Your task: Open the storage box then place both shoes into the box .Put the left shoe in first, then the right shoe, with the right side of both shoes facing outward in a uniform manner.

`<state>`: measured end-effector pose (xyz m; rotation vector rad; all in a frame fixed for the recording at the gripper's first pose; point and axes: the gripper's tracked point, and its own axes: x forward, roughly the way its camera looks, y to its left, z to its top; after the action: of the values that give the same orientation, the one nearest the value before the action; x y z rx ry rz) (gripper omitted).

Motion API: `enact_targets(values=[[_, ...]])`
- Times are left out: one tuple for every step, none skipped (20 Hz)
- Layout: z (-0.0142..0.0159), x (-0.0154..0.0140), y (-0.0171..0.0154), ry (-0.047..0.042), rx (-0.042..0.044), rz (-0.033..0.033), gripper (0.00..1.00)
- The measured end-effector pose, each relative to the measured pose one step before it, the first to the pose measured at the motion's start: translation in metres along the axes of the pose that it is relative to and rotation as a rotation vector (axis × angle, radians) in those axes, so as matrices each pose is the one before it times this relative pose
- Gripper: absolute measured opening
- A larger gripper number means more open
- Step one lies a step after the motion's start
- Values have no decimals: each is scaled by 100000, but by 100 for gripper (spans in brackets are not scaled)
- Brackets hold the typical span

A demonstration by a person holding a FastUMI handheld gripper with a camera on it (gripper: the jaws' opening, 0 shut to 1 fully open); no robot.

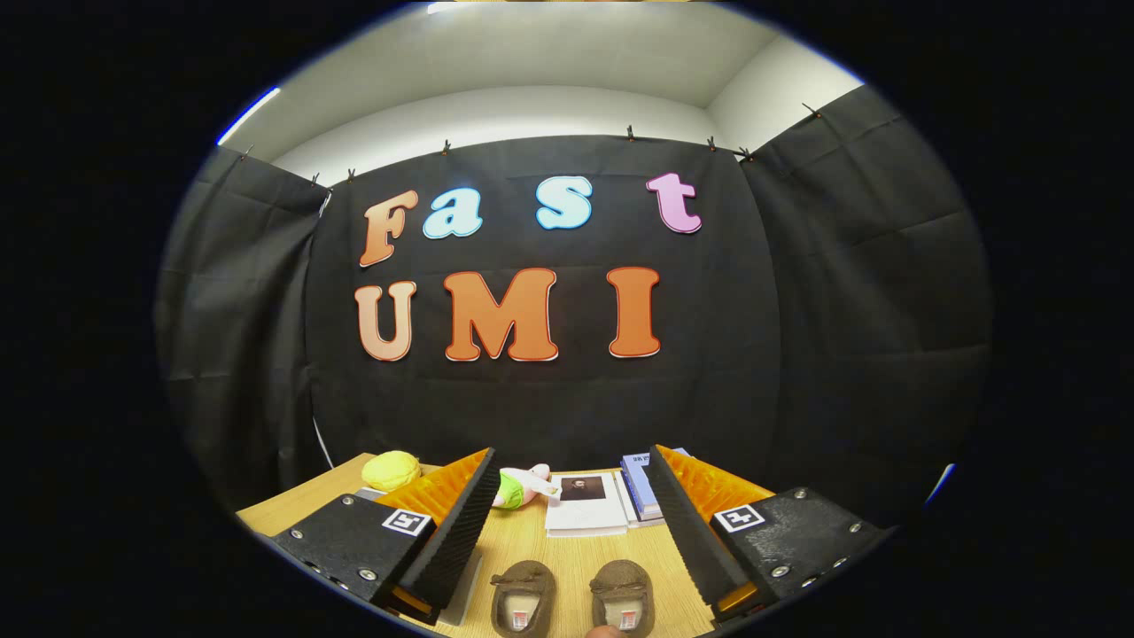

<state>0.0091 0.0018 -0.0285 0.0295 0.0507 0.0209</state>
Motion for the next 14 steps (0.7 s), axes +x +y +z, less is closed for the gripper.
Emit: enact_targets(values=[[-453, 174, 167, 868, 566, 515, 100], [-342, 44, 240, 861, 776, 918, 100], [-361, 107, 227, 899, 965, 943, 100], [-509, 178, 241, 950, 933, 978, 100], [-483, 200, 247, 1132, 743, 947, 100], [-562, 178, 383, 1380, 548, 1273, 100], [-741, 147, 641, 1744, 696, 2463, 100], [-747, 105, 878, 2084, 1228, 3158, 100], [-806, 210, 979, 2189, 1638, 3579, 100], [-741, 253, 782, 1929, 1617, 3173, 99], [-712, 214, 655, 1684, 1248, 2421, 99], [-881, 417, 421, 1668, 925, 1734, 99], [-803, 351, 465, 1962, 956, 1803, 99], [-1059, 436, 594, 2178, 1436, 1993, 99]])
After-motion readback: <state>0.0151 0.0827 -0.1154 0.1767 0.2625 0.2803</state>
